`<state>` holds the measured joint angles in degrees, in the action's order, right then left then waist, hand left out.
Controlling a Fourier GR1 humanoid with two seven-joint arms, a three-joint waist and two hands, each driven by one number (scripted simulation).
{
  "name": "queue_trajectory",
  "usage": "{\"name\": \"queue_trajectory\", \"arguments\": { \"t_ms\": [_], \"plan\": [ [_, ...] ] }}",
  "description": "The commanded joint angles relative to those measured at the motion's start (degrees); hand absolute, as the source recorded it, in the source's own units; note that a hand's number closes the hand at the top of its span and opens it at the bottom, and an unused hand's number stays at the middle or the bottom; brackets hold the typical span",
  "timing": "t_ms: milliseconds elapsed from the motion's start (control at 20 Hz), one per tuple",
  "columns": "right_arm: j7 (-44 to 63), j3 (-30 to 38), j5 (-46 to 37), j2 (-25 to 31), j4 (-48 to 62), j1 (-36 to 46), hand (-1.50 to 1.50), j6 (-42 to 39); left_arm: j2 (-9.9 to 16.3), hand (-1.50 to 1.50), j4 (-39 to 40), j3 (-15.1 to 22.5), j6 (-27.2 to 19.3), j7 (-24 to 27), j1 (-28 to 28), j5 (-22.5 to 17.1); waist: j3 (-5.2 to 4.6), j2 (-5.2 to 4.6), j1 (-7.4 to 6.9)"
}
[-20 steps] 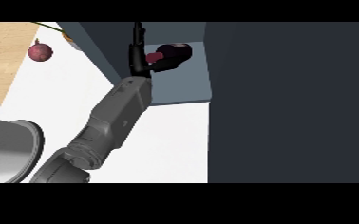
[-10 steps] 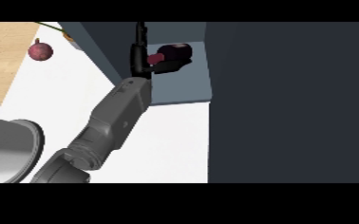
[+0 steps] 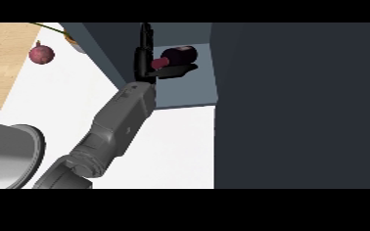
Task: Pick up the wine, place it into the cabinet and close the cabinet
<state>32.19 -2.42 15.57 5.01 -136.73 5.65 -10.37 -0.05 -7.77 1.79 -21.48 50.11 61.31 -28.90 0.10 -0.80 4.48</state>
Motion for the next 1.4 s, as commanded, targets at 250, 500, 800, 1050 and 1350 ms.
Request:
{"name": "queue_trajectory", "arguments": {
  "t_ms": [250, 500, 800, 1050, 1350],
  "plan": [
    [1.4, -0.1, 2.2, 0.1, -5.9, -4.4, -1.50, -0.3, 0.0, -1.50, -3.3, 1.2, 4.1, -0.2, -4.2, -5.2, -0.13, 0.48, -1.26],
    [1.0, -0.8, 1.0, 0.0, -4.0, -1.6, -1.50, 0.7, 0.0, -1.50, -8.0, 6.9, 2.7, -0.1, -8.2, -10.1, -0.13, 0.68, -1.16],
    [0.0, -3.5, -2.7, -1.7, -4.0, -3.0, -1.50, 1.8, 0.1, -1.50, -22.0, 21.0, -4.3, -2.1, -16.2, -19.4, -0.14, 0.84, -1.41],
    [8.3, -0.1, -0.1, 1.2, -8.1, 2.0, -1.50, 5.8, 0.1, -1.50, -33.8, 31.4, -13.9, -3.6, -21.5, -22.3, -0.17, 1.00, -2.60],
    [3.6, 4.3, 1.8, 2.5, -6.3, -2.0, -1.50, 3.1, 0.1, -1.50, -46.6, 36.6, -21.0, -4.1, -30.9, -16.8, -0.06, 1.15, -4.51]
  ]
}}
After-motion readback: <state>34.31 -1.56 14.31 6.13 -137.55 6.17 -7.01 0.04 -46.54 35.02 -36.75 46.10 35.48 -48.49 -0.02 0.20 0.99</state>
